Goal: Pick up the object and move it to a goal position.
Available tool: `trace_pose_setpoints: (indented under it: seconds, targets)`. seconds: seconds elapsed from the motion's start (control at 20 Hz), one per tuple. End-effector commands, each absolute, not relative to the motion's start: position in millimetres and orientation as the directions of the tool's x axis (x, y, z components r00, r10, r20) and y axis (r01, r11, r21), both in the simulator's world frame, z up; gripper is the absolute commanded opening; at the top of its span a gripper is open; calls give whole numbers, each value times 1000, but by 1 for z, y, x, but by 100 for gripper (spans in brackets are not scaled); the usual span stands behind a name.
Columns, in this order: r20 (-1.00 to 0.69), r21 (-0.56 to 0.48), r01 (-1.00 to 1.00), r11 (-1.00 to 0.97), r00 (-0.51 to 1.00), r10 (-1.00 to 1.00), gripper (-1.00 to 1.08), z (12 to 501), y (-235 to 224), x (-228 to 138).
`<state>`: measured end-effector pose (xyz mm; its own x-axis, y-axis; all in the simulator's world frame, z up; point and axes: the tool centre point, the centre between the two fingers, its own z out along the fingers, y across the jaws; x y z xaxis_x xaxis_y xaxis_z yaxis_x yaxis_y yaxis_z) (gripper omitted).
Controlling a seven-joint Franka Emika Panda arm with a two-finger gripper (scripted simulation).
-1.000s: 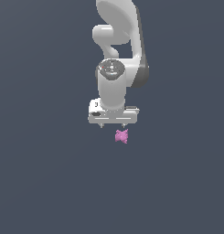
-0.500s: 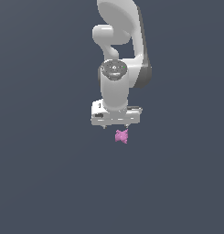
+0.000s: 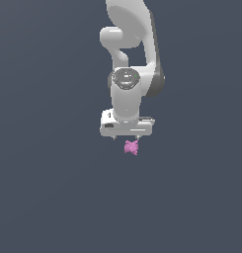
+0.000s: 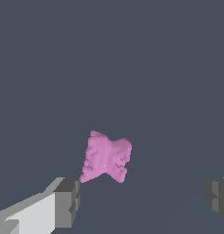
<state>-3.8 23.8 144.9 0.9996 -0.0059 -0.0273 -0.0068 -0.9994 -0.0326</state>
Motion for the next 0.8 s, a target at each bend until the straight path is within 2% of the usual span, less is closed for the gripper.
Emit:
trace_pose_setpoints:
  seconds: [0.0,0.75]
  targets:
    - [-26,-28,-30,-999,999,-29,100,138,28,-5]
    - [-3,-2,-205,-979,979,-205,100,91,54,-21]
